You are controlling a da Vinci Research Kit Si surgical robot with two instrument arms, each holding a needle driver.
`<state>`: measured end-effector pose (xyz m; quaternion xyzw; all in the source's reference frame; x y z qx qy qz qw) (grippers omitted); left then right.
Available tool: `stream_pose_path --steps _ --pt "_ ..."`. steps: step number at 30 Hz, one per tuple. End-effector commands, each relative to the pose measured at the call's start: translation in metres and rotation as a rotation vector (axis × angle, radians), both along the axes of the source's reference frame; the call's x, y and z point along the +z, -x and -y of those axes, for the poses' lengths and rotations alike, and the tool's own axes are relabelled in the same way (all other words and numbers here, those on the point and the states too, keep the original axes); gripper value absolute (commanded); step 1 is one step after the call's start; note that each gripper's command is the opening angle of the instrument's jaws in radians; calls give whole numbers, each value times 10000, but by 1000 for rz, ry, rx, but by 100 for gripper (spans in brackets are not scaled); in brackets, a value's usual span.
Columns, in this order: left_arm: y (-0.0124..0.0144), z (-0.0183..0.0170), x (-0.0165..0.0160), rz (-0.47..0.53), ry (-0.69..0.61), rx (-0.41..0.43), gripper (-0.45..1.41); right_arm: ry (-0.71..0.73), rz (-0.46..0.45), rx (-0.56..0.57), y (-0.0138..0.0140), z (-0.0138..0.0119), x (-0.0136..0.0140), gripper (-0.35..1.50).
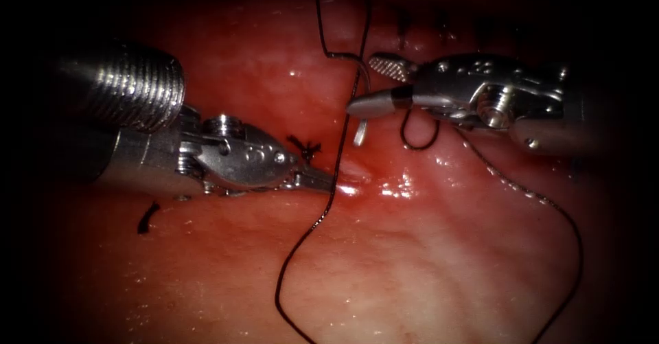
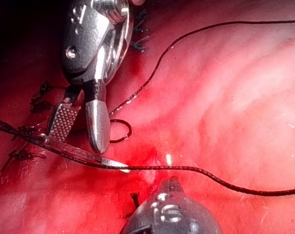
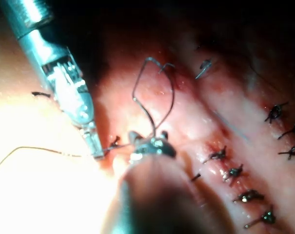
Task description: Wound Closure
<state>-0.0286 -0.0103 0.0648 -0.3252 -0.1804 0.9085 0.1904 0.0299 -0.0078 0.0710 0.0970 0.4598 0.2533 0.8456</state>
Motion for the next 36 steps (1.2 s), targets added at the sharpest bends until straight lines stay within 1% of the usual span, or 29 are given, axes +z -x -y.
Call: stream_pose_path --steps 1,5,9,10,13,15,18,19,20,21,22,23,25,27,28,29,31,32,36 --pt "5 -1 4 4 -1 1 -22 10 -2 -1 -12 1 5 131" --pt "1 -3 -2 9 -8 6 -22 28 6 0 -21 3 12 131" --pt "2 -2 -5 9 -10 5 -22 36 0 19 -26 0 16 126" --pt "2 -2 -5 9 -10 4 -22 39 -4 27 -26 -1 15 123" --pt "2 -2 -5 9 -10 4 -22 55 -15 38 -28 -2 14 103" --pt "2 -2 -5 9 -10 4 -22 68 -18 42 -31 -4 15 98" --pt "2 -2 -5 9 -10 4 -22 85 -14 42 -38 -7 18 98" --pt "2 -2 -5 9 -10 5 -22 96 -15 38 -38 -8 18 91" --pt "2 -2 -5 9 -10 5 -22 107 -16 34 -38 -7 18 68" --pt "1 -2 -5 10 -10 5 -22 130 -20 23 -37 -5 17 27" --pt "1 -2 -5 10 -10 6 -22 143 -21 17 -35 -2 17 -23" --pt "0 -2 -5 10 -10 6 -22 143 -20 13 -32 1 16 -35" --pt "-1 -2 -5 11 -10 7 -20 170 28 39 -27 1 14 -35" --pt "-1 -2 -5 11 -10 8 -20 222 41 6 -21 -2 13 -35" --pt "-1 -2 -5 11 -10 8 -20 235 31 -1 -19 -3 14 -35" --pt "-1 -2 -5 11 -10 7 -20 258 2 -28 -16 -4 15 -35" --pt "0 -3 -4 11 -10 7 -16 265 -33 -38 -15 -4 17 -35" --pt "0 -4 -3 11 -9 8 -16 269 -80 -42 -16 -3 19 -35" --pt "-3 -5 -2 13 -9 10 -16 301 -145 -75 -23 1 18 -35"
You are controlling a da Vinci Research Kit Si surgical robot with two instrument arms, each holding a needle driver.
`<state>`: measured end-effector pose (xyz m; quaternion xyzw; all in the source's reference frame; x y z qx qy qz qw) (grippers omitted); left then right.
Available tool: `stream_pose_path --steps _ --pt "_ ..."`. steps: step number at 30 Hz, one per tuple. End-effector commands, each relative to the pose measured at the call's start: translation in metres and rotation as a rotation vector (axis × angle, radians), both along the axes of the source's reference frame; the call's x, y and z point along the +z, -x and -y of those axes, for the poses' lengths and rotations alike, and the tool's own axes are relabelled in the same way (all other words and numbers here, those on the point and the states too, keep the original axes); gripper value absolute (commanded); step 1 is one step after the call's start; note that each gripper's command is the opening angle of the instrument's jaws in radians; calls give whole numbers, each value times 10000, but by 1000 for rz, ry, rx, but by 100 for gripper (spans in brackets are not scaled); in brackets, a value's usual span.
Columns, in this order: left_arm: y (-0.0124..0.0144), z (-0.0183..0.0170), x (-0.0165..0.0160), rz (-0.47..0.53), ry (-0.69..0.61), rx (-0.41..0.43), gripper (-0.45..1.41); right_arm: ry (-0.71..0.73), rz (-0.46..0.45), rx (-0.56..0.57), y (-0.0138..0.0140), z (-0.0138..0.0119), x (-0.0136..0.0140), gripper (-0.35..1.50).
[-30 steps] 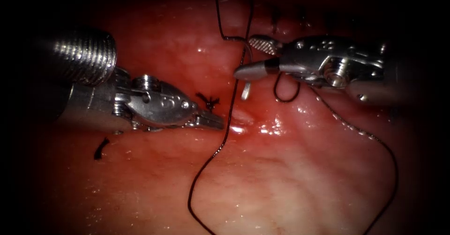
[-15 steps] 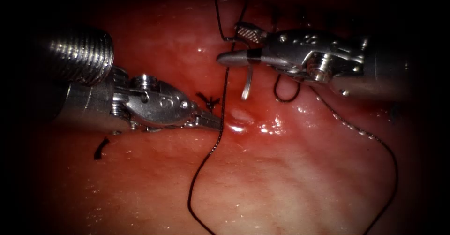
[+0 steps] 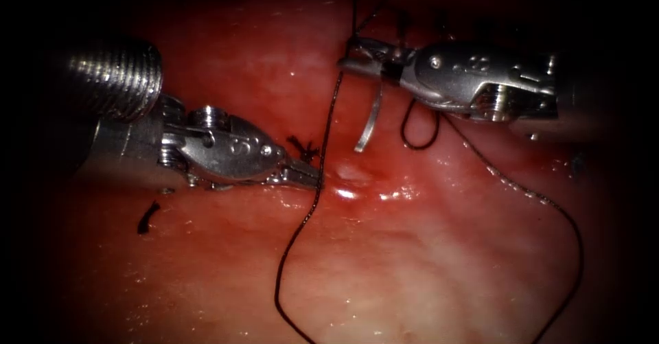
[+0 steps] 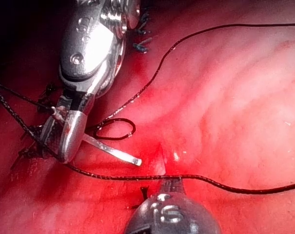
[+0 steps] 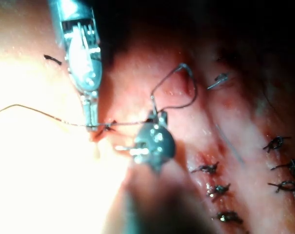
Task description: Wound Closure
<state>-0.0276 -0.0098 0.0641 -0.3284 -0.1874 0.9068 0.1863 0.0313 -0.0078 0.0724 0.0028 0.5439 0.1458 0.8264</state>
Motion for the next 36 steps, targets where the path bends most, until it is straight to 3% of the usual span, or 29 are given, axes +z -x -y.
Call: stream_pose_path --steps 1,6,9,14,20,26,30,36 --pt "6 1 5 2 1 1 -16 9 -25 -17 -11 3 3 -35" --pt "6 0 5 2 1 1 -16 25 -111 -49 -18 11 1 -35" --pt "6 0 5 2 1 1 -16 -117 -169 -14 -21 11 4 -35" --pt "5 0 5 3 1 2 -16 -202 -212 -31 -23 17 19 -35" --pt "2 -2 6 3 2 4 -16 -472 -287 98 -22 35 40 -35" --pt "1 -2 6 3 2 4 -16 -653 -341 123 -27 59 57 -35" --pt "1 -2 7 3 3 4 -16 -721 -349 107 -30 69 55 -35" --pt "-2 -4 8 5 3 8 -16 -981 -346 108 -35 86 40 -35"
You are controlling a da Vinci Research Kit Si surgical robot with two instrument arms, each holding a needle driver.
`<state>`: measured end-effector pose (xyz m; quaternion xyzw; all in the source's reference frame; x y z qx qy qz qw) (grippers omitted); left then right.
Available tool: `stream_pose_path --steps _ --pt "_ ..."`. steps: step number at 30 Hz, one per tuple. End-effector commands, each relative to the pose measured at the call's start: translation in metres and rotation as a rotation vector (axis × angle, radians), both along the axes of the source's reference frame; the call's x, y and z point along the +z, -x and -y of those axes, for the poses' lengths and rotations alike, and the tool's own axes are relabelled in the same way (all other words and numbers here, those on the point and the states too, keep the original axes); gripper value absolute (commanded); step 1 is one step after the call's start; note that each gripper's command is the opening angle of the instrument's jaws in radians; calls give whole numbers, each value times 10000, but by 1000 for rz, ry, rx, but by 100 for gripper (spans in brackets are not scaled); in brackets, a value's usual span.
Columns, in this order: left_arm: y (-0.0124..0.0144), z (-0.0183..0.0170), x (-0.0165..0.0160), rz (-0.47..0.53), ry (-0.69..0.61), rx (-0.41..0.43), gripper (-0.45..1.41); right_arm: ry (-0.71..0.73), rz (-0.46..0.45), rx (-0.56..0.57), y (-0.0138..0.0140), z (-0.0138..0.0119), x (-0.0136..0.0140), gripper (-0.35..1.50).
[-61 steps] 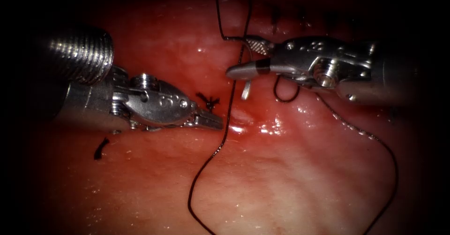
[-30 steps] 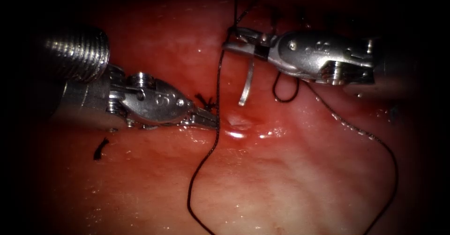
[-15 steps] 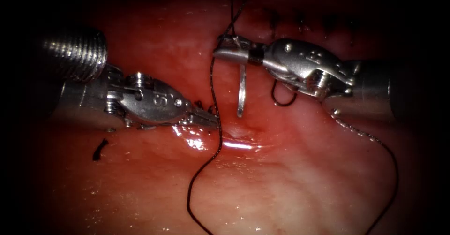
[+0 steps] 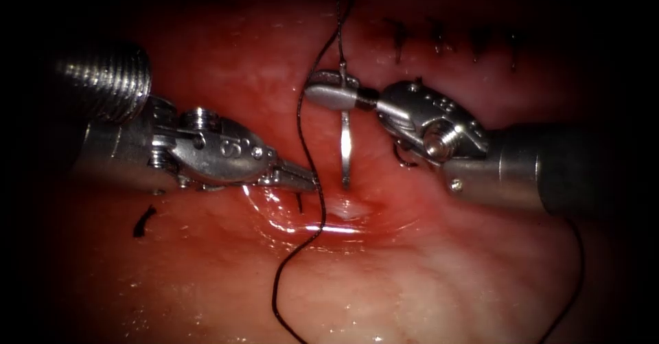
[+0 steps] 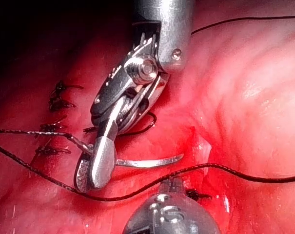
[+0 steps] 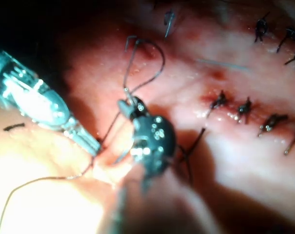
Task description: Wound Closure
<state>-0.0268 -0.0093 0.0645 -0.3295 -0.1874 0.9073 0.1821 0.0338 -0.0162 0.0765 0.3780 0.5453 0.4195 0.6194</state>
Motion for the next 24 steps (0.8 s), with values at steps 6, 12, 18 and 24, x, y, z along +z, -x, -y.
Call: stream_pose_path --steps 6,12,18,24 --pt "5 0 4 1 7 4 -15 -169 5 -51 -7 11 -7 -35" --pt "2 -3 2 -2 8 3 -15 -268 -20 -73 -7 20 -11 -35" --pt "1 -4 0 -4 10 1 -15 -319 -31 -91 -10 28 -16 -35" --pt "1 -5 0 -4 10 1 -16 -392 -41 -95 -11 34 -22 -35"
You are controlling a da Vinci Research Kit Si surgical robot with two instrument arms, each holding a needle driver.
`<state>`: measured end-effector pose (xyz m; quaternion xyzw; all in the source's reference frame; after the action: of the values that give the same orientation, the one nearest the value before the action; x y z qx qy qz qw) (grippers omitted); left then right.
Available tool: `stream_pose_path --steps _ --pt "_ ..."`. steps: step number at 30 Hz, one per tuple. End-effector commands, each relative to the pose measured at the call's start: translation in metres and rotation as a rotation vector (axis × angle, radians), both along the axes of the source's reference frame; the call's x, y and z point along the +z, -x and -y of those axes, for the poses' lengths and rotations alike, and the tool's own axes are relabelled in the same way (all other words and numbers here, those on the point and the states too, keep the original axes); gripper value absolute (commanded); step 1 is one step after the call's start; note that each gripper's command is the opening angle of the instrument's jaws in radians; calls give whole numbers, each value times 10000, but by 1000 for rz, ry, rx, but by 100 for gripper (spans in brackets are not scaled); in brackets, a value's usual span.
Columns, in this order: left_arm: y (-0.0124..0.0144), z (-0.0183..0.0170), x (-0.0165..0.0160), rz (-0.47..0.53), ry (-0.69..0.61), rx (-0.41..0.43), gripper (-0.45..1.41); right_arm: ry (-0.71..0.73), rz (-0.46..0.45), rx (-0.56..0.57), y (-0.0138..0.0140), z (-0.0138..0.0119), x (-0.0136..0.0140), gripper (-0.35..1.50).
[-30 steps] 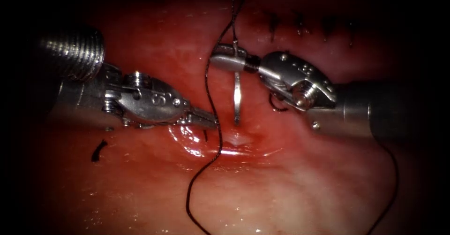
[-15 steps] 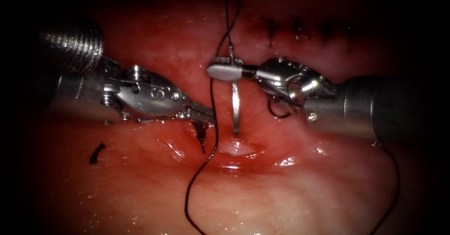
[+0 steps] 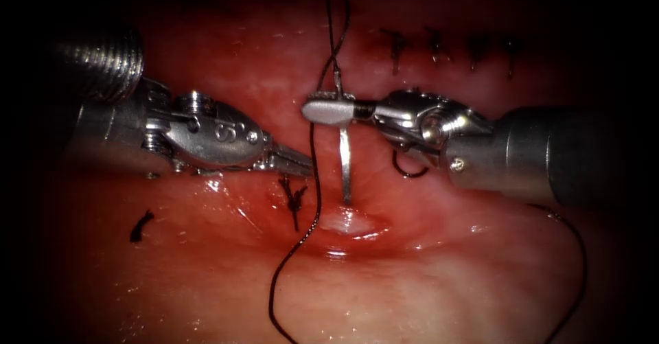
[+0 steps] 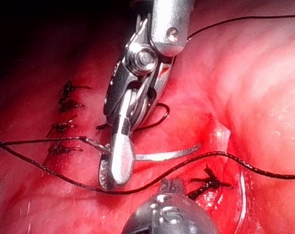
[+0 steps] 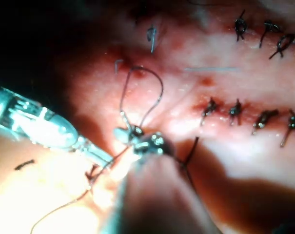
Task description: Wound Closure
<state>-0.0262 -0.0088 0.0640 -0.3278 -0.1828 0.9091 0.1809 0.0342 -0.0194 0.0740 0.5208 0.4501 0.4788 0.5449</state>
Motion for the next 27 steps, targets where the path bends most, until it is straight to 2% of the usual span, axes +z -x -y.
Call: stream_pose_path --steps 1,13,27 --pt "6 0 5 1 1 0 -16 -23 -2 -4 -7 3 2 -35" --pt "4 -1 3 -1 3 -1 -18 -158 1 -34 1 16 -13 -35" --pt "5 -1 3 -1 3 -1 -22 -258 -85 -37 -6 37 -22 -35"
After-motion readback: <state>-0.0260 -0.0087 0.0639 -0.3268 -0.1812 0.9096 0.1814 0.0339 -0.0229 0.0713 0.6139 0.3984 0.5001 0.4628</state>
